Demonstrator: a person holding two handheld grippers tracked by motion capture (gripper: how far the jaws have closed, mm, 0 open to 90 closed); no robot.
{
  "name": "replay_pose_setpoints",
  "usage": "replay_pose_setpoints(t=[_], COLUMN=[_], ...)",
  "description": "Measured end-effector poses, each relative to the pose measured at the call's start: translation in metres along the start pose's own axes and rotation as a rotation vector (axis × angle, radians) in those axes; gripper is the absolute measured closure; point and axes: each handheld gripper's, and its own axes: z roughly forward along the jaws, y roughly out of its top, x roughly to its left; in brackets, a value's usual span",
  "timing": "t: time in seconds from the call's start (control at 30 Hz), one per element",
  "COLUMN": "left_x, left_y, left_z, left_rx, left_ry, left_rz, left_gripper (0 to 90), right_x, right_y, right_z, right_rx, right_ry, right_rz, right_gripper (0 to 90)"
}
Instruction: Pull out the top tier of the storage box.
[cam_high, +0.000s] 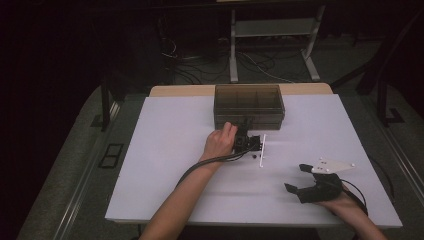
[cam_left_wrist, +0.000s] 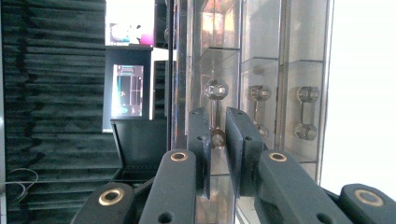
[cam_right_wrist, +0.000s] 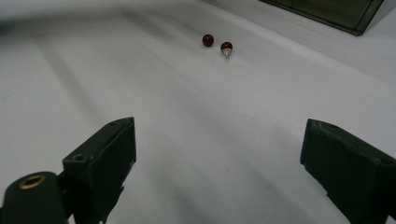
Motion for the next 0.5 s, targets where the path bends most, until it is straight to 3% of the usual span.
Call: replay_pose_setpoints(t=[0.5], left_x=[-0.001], left_y=[0.0], left_z=[-0.012], left_rx=[-0.004], left_ry=[-0.001], left_rz=[0.005], left_gripper=[80.0], right_x=[0.001], right_y=[0.0], right_z=[0.001], right_rx=[0.002], right_ry=[0.0], right_rz=[-0.003], right_gripper=[9.9])
